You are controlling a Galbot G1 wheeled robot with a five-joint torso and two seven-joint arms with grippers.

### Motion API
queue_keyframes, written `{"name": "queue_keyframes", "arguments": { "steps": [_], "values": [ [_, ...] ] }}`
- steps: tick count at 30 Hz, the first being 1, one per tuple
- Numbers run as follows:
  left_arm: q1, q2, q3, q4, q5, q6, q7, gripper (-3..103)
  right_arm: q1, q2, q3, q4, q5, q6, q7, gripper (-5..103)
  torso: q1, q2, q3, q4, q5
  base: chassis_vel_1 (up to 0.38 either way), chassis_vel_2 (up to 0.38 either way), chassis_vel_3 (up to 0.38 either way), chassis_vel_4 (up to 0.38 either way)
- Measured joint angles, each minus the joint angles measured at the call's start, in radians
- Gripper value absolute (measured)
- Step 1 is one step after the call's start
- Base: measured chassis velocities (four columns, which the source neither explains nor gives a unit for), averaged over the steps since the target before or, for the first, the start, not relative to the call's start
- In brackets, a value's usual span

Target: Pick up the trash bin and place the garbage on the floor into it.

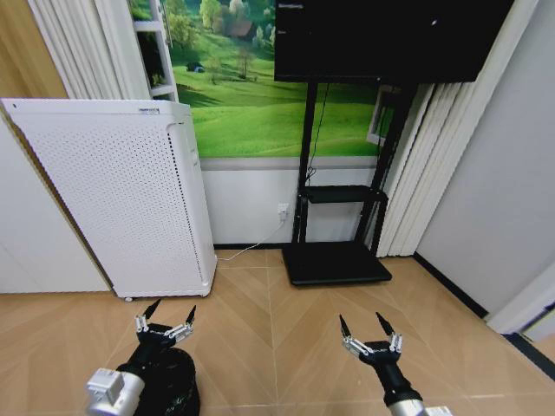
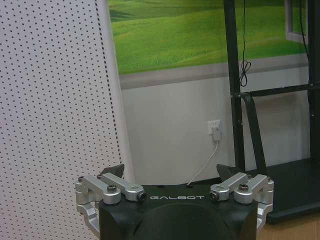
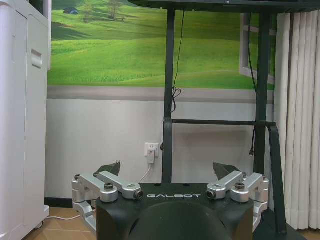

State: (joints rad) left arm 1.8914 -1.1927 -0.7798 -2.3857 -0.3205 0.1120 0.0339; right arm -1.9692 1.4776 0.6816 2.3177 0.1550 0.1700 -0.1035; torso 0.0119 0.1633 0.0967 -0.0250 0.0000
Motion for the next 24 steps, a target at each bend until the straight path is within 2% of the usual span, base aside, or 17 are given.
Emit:
{"name": "queue_keyframes", "arguments": {
  "steps": [18,24],
  "values": [
    [0.000,0.000,0.000,0.001,-0.001,0.000,0.000,100,0.000,0.000,0.001,0.000,0.000,0.000,0.001,100,0.013,0.047,0.034,0.0000,0.0000,0.000,0.000,0.000,0.000],
    [0.000,0.000,0.000,0.001,-0.001,0.000,0.000,100,0.000,0.000,0.001,0.000,0.001,0.001,0.002,100,0.025,0.088,0.064,0.0000,0.0000,0.000,0.000,0.000,0.000]
  ]
}}
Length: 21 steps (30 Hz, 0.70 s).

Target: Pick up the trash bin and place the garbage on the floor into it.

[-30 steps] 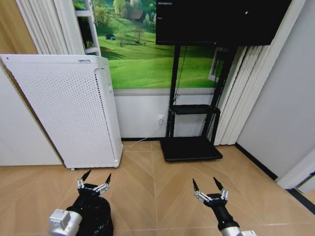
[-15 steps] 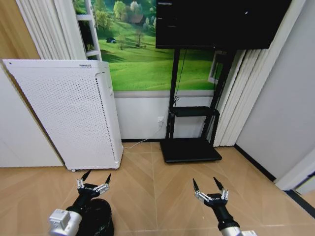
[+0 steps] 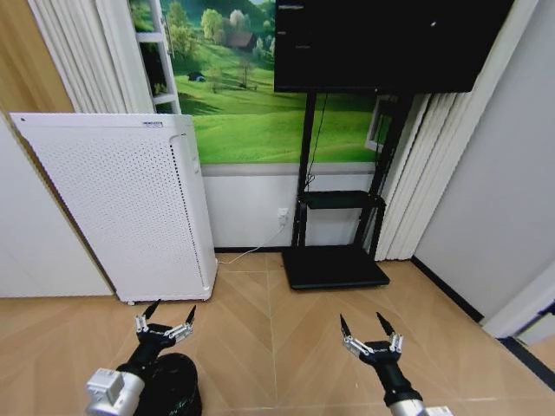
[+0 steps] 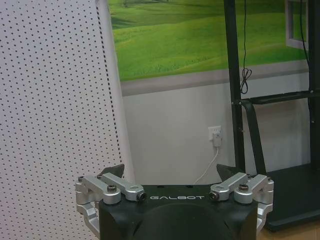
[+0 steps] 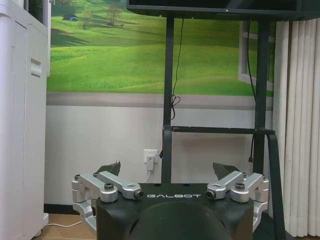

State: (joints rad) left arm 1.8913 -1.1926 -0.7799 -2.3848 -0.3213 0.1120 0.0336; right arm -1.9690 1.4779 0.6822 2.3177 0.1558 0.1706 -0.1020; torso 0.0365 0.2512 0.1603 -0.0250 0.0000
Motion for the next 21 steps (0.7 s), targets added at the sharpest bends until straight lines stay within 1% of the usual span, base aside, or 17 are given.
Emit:
{"name": "queue_keyframes", "arguments": {
  "steps": [2,3,5,14,16,21],
  "values": [
    [0.000,0.000,0.000,0.000,0.000,0.000,0.000,100,0.000,0.000,0.000,0.000,0.000,0.000,0.000,100,0.005,0.017,0.012,0.0000,0.0000,0.000,0.000,0.000,0.000],
    [0.000,0.000,0.000,0.000,0.000,0.000,0.000,100,0.000,0.000,0.000,0.000,0.000,0.000,0.000,100,0.005,0.017,0.012,0.0000,0.0000,0.000,0.000,0.000,0.000],
    [0.000,0.000,0.000,0.000,0.000,0.000,0.000,100,0.000,0.000,0.000,0.000,0.000,0.000,0.000,100,0.012,0.035,0.023,0.0000,0.0000,0.000,0.000,0.000,0.000],
    [0.000,0.000,0.000,0.000,0.000,0.000,0.000,100,0.000,0.000,0.000,0.000,0.000,0.000,0.000,100,0.023,0.065,0.042,0.0000,0.0000,0.000,0.000,0.000,0.000],
    [0.000,0.000,0.000,0.000,0.000,0.000,0.000,100,0.000,0.000,0.000,0.000,0.000,0.000,0.000,100,0.027,0.080,0.052,0.0000,0.0000,0.000,0.000,0.000,0.000],
    [0.000,0.000,0.000,0.000,0.000,0.000,0.000,100,0.000,0.000,0.000,0.000,0.000,0.000,0.000,100,0.033,0.098,0.065,0.0000,0.0000,0.000,0.000,0.000,0.000]
  ]
}}
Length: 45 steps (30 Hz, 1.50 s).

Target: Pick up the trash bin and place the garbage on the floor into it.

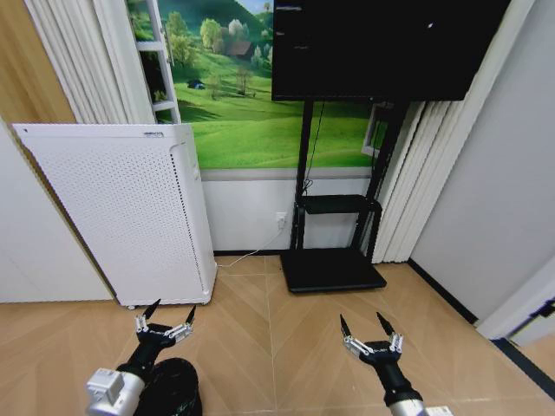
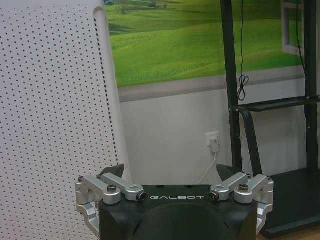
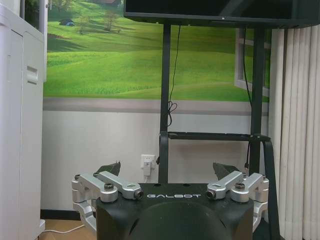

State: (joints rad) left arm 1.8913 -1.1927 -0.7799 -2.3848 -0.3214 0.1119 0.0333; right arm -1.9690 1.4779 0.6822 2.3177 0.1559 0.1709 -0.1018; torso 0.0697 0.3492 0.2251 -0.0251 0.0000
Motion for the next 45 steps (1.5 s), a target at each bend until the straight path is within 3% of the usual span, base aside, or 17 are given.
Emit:
{"name": "queue_keyframes", "arguments": {
  "steps": [45],
  "values": [
    [0.000,0.000,0.000,0.000,0.000,0.000,0.000,100,0.000,0.000,0.000,0.000,0.000,0.000,0.000,100,0.065,0.172,0.107,0.0001,0.0000,0.000,0.000,0.000,0.000]
  ]
}}
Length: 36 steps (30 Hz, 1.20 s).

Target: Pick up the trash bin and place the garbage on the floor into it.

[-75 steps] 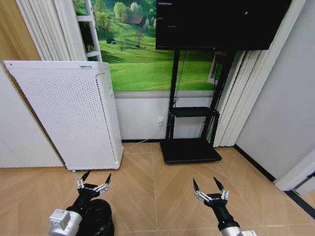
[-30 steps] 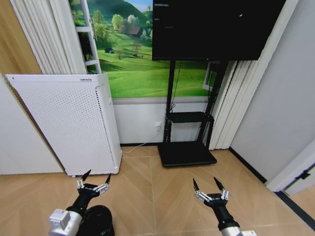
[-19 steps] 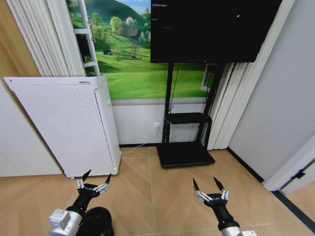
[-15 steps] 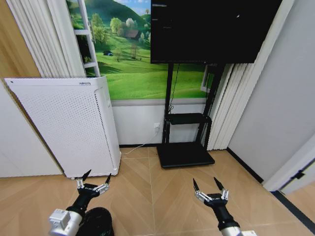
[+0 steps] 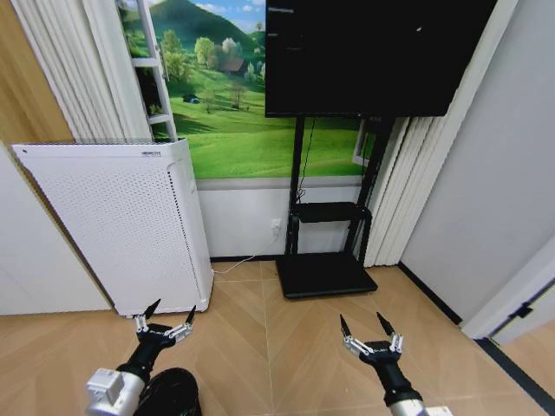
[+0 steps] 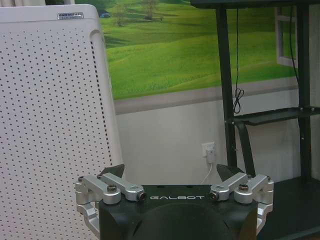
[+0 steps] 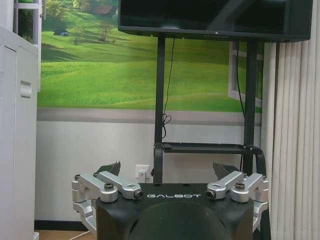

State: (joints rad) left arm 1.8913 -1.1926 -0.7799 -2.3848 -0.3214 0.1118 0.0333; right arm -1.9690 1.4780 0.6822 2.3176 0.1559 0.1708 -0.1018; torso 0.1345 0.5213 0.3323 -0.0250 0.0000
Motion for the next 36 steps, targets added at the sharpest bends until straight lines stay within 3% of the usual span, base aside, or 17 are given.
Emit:
{"name": "queue_keyframes", "arguments": {
  "steps": [25,36],
  "values": [
    [0.000,0.000,0.000,0.000,0.000,0.000,0.000,100,0.000,0.000,0.000,0.000,0.000,0.000,0.000,100,0.045,0.111,0.066,0.0000,0.0000,0.000,0.000,0.000,0.000],
    [0.000,0.000,0.000,0.000,0.000,0.000,0.000,100,0.000,0.000,0.000,0.000,0.000,0.000,0.000,100,0.057,0.140,0.083,0.0001,0.0000,0.000,0.000,0.000,0.000]
  ]
}}
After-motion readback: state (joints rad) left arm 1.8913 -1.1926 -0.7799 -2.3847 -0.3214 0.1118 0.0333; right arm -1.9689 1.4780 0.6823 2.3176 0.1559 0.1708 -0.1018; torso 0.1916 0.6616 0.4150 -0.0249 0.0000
